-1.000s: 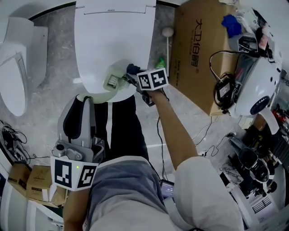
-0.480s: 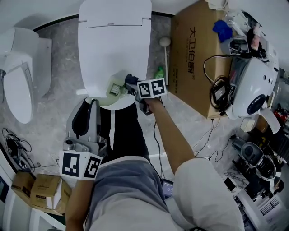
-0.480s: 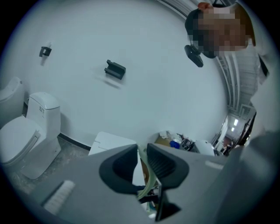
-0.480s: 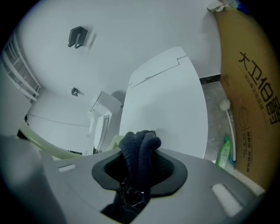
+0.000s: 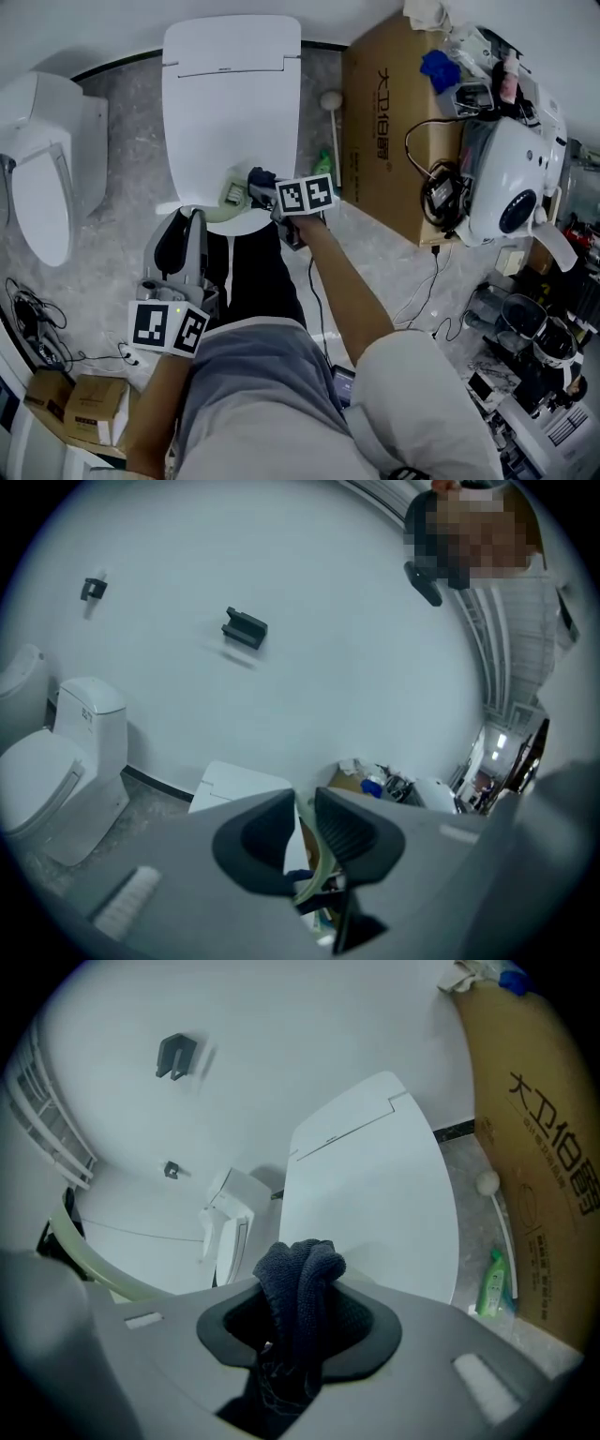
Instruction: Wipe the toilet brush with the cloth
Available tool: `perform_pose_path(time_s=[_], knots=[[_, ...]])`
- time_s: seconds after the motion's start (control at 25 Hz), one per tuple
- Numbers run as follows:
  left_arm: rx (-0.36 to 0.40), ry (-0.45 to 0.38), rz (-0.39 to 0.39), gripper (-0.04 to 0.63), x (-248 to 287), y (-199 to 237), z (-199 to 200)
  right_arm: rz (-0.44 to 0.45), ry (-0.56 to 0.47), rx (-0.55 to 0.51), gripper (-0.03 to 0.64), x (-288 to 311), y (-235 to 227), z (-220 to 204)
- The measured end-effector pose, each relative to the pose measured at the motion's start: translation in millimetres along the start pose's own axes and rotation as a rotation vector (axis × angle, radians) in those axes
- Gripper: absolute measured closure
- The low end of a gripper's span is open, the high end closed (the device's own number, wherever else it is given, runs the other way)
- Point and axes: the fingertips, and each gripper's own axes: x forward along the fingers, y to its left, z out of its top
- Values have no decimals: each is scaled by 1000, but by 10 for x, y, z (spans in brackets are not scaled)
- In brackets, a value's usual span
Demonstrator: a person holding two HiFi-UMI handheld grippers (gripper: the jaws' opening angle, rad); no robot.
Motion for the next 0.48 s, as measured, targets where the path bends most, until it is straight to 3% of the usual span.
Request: perform_pose_path(time_s=[0.48], knots=[[0, -1, 11, 595, 19, -1, 23, 18, -3, -65, 499, 108, 120, 239]])
